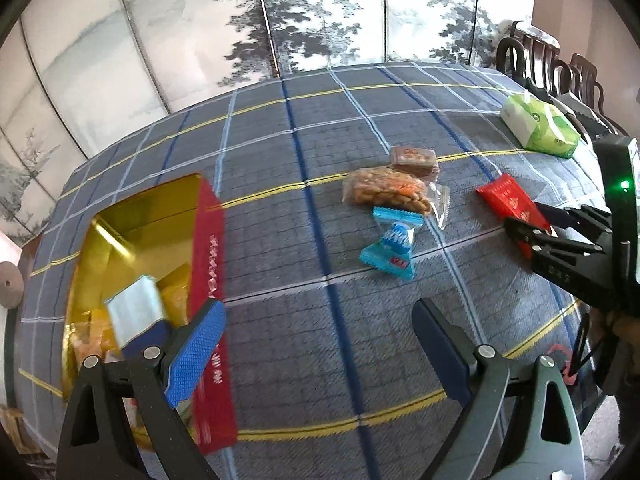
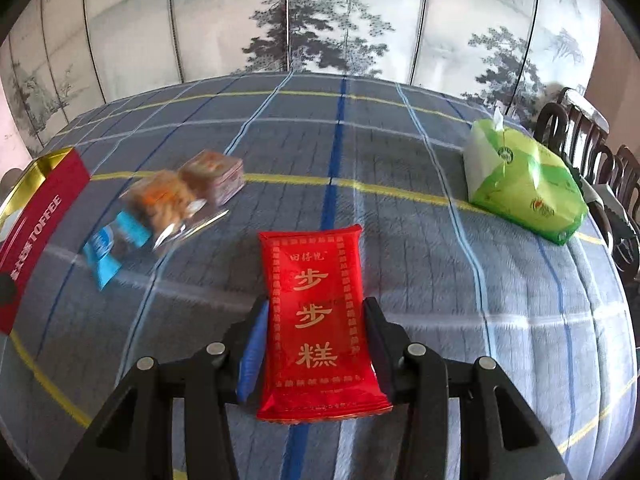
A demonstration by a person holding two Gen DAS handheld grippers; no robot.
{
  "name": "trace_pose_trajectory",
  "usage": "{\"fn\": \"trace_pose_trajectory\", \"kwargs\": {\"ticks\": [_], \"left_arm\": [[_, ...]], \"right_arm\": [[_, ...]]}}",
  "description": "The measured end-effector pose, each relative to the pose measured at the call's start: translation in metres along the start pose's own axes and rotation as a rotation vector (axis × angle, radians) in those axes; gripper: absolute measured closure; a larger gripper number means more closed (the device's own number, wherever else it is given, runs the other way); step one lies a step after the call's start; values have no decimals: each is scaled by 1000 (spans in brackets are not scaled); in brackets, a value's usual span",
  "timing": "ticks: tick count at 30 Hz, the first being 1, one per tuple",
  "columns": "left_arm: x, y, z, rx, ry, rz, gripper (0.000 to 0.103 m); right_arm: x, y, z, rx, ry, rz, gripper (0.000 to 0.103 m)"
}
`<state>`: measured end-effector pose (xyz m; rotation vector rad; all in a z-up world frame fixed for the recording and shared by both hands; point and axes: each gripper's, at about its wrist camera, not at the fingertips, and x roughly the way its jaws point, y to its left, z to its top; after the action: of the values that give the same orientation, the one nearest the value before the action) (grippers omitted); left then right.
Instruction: Organize snacks
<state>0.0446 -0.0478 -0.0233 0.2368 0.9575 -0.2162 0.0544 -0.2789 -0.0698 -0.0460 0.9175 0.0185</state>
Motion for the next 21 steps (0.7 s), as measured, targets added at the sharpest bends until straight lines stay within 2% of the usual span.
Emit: {"fn": "trace_pose_trajectory", "kwargs": {"ticks": [7,12,15,18,19,21], "left_arm": [[15,-10,12,-7,-12,-25,10],[27,-21,19,17,-12,-28,13],[33,-25,25,31,-14,-37,19],[43,-28,29,39,-6,-43,29],[45,-28,31,34,-1,-52,37],[52,-28,33,18,14,-74,39]], "right_arm": [[12,-10,13,-10,-22,-24,57],[13,-14,13,4,-24,-8,57],[13,-15,13,7,-24,-5,56],[14,-16,13,14,-23,1,56],[14,-16,13,15,-23,2,56],[14,-17,12,16,-23,3,56]]}}
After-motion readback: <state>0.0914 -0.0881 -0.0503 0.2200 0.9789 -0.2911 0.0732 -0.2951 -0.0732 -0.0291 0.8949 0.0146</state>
